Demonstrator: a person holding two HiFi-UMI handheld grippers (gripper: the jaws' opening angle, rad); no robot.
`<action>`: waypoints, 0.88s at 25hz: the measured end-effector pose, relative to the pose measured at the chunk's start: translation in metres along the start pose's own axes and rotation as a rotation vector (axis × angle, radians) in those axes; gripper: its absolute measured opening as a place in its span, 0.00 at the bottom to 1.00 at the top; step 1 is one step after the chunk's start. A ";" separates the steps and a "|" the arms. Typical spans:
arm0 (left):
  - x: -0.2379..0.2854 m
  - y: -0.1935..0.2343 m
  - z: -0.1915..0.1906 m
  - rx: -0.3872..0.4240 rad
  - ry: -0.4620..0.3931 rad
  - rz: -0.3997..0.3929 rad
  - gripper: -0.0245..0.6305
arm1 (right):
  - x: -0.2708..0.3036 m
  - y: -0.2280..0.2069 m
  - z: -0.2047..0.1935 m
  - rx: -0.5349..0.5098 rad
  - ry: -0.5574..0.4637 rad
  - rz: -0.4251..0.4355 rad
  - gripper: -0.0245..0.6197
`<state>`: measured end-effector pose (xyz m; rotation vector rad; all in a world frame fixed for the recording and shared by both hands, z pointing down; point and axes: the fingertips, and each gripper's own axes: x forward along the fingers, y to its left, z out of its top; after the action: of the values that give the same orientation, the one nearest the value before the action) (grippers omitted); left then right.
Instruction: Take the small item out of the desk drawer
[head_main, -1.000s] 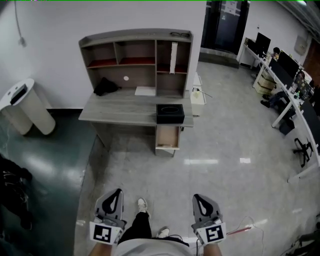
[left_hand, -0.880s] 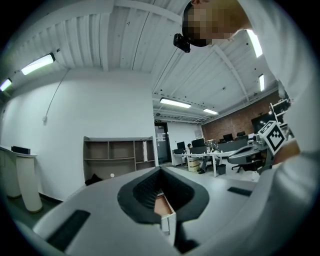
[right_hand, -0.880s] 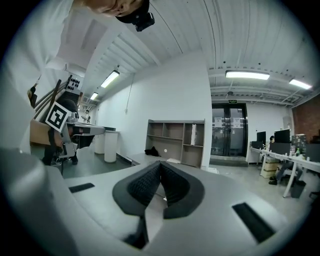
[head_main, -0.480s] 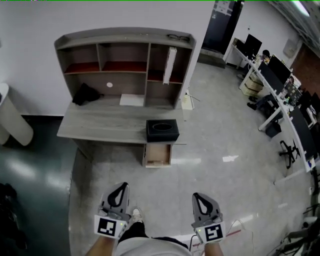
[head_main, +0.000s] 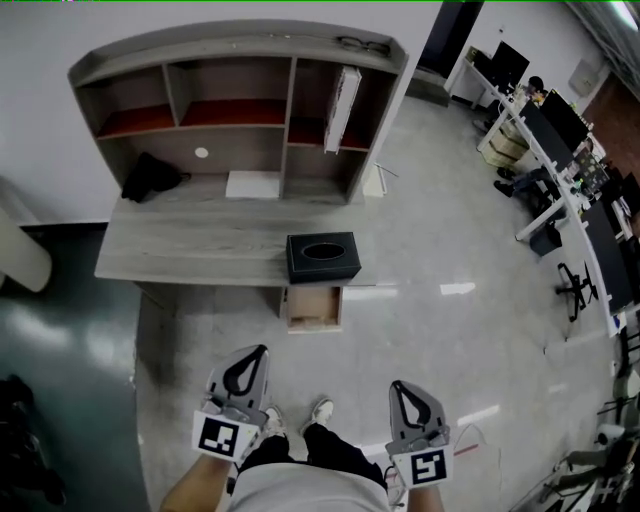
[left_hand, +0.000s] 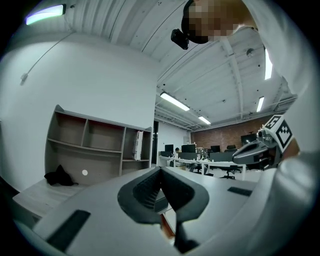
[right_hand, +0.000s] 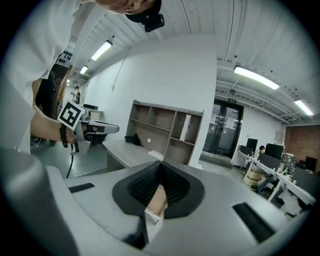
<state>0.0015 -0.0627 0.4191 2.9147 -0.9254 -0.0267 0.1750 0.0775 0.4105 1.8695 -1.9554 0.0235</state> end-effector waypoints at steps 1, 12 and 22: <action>0.007 -0.003 0.000 0.004 0.005 -0.003 0.06 | 0.006 -0.005 -0.004 -0.004 0.006 0.008 0.07; 0.037 0.010 -0.005 0.068 0.073 0.151 0.06 | 0.108 -0.025 -0.074 -0.064 0.094 0.216 0.08; 0.023 0.026 -0.062 -0.002 0.179 0.281 0.06 | 0.212 0.018 -0.187 -0.226 0.235 0.432 0.22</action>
<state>0.0079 -0.0920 0.4828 2.7005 -1.2870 0.2454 0.2134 -0.0653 0.6522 1.2203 -2.0580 0.1394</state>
